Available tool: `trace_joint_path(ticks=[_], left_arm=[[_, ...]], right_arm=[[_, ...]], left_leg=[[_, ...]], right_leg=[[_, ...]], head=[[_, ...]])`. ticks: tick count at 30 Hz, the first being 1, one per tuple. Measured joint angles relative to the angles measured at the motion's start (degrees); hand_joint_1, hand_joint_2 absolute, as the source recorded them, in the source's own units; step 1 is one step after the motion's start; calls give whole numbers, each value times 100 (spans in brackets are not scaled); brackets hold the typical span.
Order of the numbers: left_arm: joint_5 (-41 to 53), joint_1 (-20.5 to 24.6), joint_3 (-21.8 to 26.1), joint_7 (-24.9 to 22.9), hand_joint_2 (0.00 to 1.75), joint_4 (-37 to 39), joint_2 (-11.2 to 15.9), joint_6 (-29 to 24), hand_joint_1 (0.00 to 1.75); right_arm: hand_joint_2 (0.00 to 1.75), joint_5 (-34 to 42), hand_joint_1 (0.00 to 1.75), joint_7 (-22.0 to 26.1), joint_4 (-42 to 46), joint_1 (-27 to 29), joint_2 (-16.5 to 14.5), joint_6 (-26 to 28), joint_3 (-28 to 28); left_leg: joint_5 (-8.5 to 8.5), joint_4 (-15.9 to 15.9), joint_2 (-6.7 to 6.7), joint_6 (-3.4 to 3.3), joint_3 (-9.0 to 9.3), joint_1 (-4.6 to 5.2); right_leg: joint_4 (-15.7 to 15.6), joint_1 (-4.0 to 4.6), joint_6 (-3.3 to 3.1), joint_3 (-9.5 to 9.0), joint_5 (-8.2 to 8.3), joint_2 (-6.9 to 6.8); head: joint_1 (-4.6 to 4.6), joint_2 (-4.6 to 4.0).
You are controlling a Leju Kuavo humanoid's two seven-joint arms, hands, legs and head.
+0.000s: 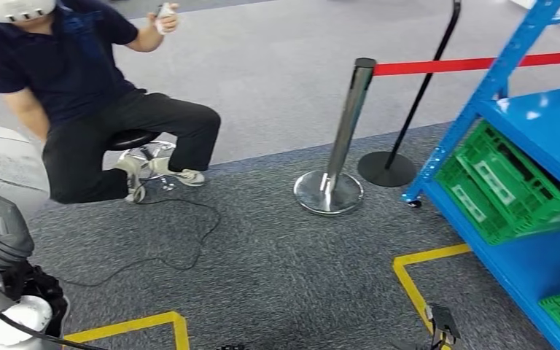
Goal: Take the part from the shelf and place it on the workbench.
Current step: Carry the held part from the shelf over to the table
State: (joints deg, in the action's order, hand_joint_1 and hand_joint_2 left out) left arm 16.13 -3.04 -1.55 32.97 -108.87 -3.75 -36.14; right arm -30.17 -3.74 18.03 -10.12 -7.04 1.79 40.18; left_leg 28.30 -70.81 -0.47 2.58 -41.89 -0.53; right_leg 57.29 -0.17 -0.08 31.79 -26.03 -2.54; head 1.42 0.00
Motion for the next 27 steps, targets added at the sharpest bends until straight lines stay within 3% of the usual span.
trace_joint_path(ticks=[1,3,5,7,9,11,13,14,16,17,19,21,23,25,27], left_arm=[[-112,1,-1,-63,175,0,4,112,175],[-337,9,-12,-294,175,1,19,426,175],[-497,4,-33,-488,175,2,33,679,175],[-540,-11,-47,-541,175,3,48,751,175],[-569,-6,-55,-585,175,3,61,803,175],[-663,2,-78,-717,175,5,67,939,175],[-784,-10,-122,-892,175,17,73,1121,175],[-822,-20,-143,-952,175,25,76,1192,175],[-830,-41,-178,-991,175,39,85,1269,175],[-832,-47,-199,-998,175,43,91,1304,175],[-881,-46,-238,-899,175,48,102,1332,175],[-938,-33,-250,-631,175,48,105,1268,175],[-926,-31,-237,-436,175,48,108,1192,175],[-895,-31,-218,-395,175,48,114,1167,175],[-879,-23,-210,-381,175,48,115,1175,175]], right_arm=[[175,31,0,-9,1,-9,0,9,-20],[175,109,0,-22,6,-24,5,28,-60],[175,166,0,-29,13,-31,14,39,-96],[175,185,0,-32,18,-38,19,41,-127],[175,205,0,-34,22,-46,24,43,-152],[175,251,0,-46,24,-33,29,49,-165],[175,308,0,-65,24,10,36,58,-179],[175,330,0,-72,24,29,39,63,-186],[175,355,0,-76,24,38,49,66,-198],[175,365,0,-78,25,34,55,65,-207],[175,381,0,-82,25,26,69,56,-247],[175,386,0,-101,25,19,73,50,-310],[175,395,0,-123,24,7,72,61,-380],[175,409,0,-130,29,-12,73,72,-442],[175,421,0,-131,36,-19,78,73,-486]], left_leg=[[-179,328,61,-5,188,1],[-456,1091,327,-38,630,22],[-516,1447,457,-99,816,50],[-516,1472,324,-172,795,54],[-533,1484,202,-238,793,32],[-542,1488,82,-284,791,15],[-545,1487,-63,-304,784,16],[-546,1486,-126,-306,784,16],[-549,1482,-249,-302,790,11],[-548,1478,-316,-293,796,4],[-547,1455,-461,-246,786,-8],[-571,1434,-584,-166,729,-21],[-610,1448,-687,-88,677,-42],[-520,1337,-513,-41,608,-28],[-204,791,-175,-20,358,0]], right_leg=[[0,0,8,-8,-6,-71],[20,29,49,-13,-38,-188],[44,65,101,-23,-72,-295],[51,60,153,-33,-100,-386],[241,32,212,47,-246,-213],[887,13,250,339,-577,101],[1607,9,262,699,-843,222],[1795,8,264,805,-879,236],[1627,2,259,765,-680,251],[1303,-10,258,627,-476,289],[528,-68,275,292,-127,557],[181,-99,278,127,-43,774],[181,-83,221,111,-43,708],[158,-77,139,103,-20,581],[142,-57,76,99,-8,435]], head=[[0,0],[4,0],[-10,0],[-28,0],[-45,0],[-70,0],[-75,0],[-76,0],[-76,0],[-76,0],[-74,0],[-72,0],[-68,0],[-50,0],[-31,0]])
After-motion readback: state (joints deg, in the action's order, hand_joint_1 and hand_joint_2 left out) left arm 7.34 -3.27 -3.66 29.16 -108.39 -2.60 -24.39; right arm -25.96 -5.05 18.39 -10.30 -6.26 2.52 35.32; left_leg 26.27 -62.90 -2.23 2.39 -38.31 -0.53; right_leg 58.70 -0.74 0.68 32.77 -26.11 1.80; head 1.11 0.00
